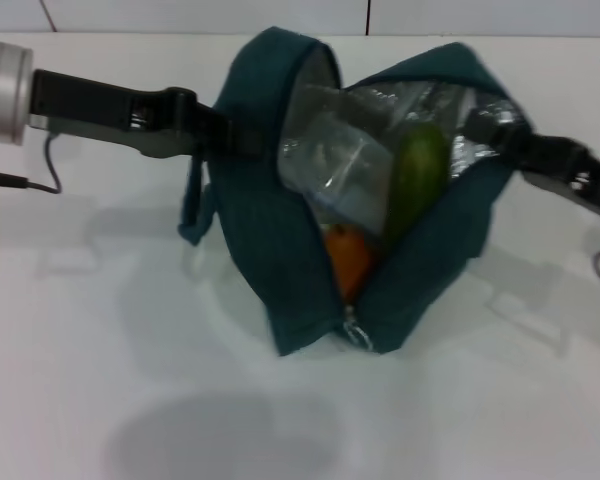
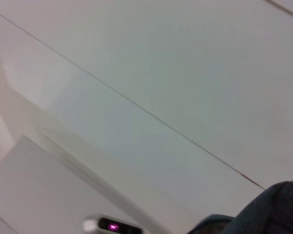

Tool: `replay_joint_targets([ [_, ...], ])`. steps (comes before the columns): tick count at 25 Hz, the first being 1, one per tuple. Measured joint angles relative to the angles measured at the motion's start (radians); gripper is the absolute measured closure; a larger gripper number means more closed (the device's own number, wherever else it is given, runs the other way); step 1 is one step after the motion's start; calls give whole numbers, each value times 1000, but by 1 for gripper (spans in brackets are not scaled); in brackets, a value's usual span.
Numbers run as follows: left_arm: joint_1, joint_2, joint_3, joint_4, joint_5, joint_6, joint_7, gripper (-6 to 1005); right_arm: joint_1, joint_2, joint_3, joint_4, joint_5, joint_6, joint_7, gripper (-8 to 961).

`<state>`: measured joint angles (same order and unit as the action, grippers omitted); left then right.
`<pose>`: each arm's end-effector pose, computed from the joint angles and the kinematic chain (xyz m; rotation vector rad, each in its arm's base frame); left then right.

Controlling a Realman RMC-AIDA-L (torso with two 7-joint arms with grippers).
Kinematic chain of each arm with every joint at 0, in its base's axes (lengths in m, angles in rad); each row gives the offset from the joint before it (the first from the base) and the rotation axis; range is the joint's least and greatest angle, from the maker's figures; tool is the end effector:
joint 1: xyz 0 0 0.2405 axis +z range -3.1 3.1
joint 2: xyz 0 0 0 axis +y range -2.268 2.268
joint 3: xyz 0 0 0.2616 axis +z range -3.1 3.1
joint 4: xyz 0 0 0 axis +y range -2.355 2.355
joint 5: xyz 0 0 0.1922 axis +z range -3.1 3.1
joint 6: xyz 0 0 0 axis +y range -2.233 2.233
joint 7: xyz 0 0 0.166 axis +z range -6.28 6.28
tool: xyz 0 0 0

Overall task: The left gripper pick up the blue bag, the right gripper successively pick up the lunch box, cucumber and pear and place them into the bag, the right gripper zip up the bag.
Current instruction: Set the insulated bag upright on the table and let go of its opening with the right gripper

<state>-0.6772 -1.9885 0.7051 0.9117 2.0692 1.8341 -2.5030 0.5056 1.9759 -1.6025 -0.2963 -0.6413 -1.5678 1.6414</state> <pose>-0.1867 0.3467 0.0387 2.5328 1.6306 0.5807 0.2038 0.3188 -0.0165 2.3429 -1.3415 -1.5986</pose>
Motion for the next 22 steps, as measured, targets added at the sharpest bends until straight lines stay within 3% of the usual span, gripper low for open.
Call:
replay_joint_targets([
  [4,-13,-15,2,-47,-5,-2,8,960,-36,-12,21,3,-2,-48,-2,900],
  [12,-29,-38,8,-147,11,-45,67,961,-62,-4,17,10,-17,-58,0,909],
  [22,-26,-41,16,-167,15,-71,90,961,-74,7,24,13,-30,-57,-12,881],
])
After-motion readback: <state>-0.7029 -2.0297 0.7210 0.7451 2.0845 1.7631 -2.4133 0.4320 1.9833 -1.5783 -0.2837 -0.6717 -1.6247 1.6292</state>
